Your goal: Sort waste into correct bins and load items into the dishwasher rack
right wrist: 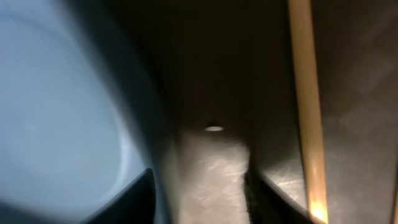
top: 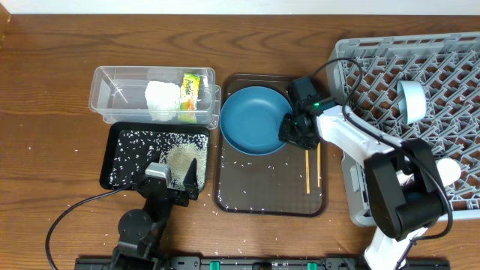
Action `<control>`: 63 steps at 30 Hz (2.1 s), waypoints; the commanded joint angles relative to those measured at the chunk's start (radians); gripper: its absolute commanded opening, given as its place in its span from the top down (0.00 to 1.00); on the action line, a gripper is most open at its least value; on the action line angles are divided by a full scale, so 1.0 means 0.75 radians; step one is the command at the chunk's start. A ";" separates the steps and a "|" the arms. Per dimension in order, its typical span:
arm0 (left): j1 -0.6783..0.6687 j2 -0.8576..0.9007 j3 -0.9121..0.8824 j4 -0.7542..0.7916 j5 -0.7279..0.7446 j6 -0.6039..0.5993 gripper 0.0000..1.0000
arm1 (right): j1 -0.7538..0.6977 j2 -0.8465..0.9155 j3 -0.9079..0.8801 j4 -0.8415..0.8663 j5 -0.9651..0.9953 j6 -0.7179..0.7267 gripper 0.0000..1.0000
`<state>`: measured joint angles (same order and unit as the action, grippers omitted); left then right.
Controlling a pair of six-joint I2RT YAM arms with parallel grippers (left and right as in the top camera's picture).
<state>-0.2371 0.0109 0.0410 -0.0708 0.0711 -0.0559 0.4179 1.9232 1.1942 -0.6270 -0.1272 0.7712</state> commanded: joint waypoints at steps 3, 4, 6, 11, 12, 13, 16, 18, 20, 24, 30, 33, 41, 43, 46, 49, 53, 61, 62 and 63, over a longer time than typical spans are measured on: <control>0.007 -0.009 -0.036 -0.018 -0.002 -0.012 0.10 | -0.012 -0.016 -0.003 0.014 0.036 0.021 0.99; 0.007 -0.009 -0.036 -0.018 -0.002 -0.012 0.10 | -0.020 -0.036 -0.001 0.014 0.035 -0.004 0.99; 0.007 -0.009 -0.036 -0.018 -0.002 -0.012 0.10 | -0.046 -0.094 -0.001 0.014 0.035 -0.068 0.99; 0.007 -0.009 -0.036 -0.018 -0.002 -0.012 0.10 | -0.136 -0.348 0.004 -0.008 0.166 -0.297 0.99; 0.007 -0.009 -0.036 -0.018 -0.002 -0.012 0.10 | -0.156 -0.429 0.004 -0.031 0.291 -0.343 0.99; 0.007 -0.009 -0.036 -0.018 -0.002 -0.012 0.10 | -0.168 -0.493 0.004 -0.050 0.415 -0.373 0.99; 0.007 -0.009 -0.036 -0.017 -0.002 -0.012 0.10 | -0.197 -0.675 0.004 -0.084 0.894 -0.408 0.99; 0.007 -0.009 -0.036 -0.017 -0.002 -0.012 0.10 | -0.217 -0.778 0.004 -0.063 1.245 -0.457 0.99; 0.007 -0.009 -0.036 -0.017 -0.002 -0.012 0.10 | -0.246 -0.841 0.004 0.002 1.506 -0.550 0.99; 0.007 -0.009 -0.036 -0.018 -0.002 -0.012 0.10 | -0.346 -0.874 0.004 0.270 1.825 -0.948 0.99; 0.007 -0.009 -0.036 -0.018 -0.002 -0.013 0.10 | -0.545 -0.781 0.004 0.633 1.931 -1.476 0.99; 0.007 -0.009 -0.036 -0.018 -0.002 -0.012 0.10 | -0.629 -0.706 0.004 0.708 1.930 -1.583 0.99; 0.007 -0.009 -0.036 -0.018 -0.002 -0.012 0.10 | -0.732 -0.513 0.003 0.719 1.931 -1.778 0.99; 0.007 -0.009 -0.036 -0.018 -0.002 -0.012 0.10 | -0.743 -0.477 0.003 0.750 1.931 -1.824 0.99; 0.007 -0.009 -0.036 -0.018 -0.002 -0.012 0.10 | -0.751 -0.419 0.003 0.814 1.930 -1.899 0.99; 0.007 -0.009 -0.036 -0.017 -0.002 -0.012 0.10 | -0.739 -0.358 0.003 0.826 1.930 -1.919 0.99; 0.007 -0.009 -0.036 -0.018 -0.002 -0.012 0.10 | -0.697 -0.281 0.003 0.826 1.930 -1.948 0.99; 0.007 -0.009 -0.036 -0.018 -0.002 -0.012 0.10 | -0.603 -0.226 0.004 0.836 1.930 -1.948 0.55; 0.007 -0.009 -0.036 -0.018 -0.002 -0.012 0.10 | -0.597 -0.230 0.004 0.849 1.930 -1.949 0.51; 0.007 -0.009 -0.036 -0.018 -0.002 -0.012 0.10 | -0.589 -0.237 0.004 0.862 1.930 -1.948 0.47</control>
<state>-0.2371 0.0109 0.0410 -0.0704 0.0711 -0.0559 -0.0460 1.7573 1.1919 0.0029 1.2976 -0.6876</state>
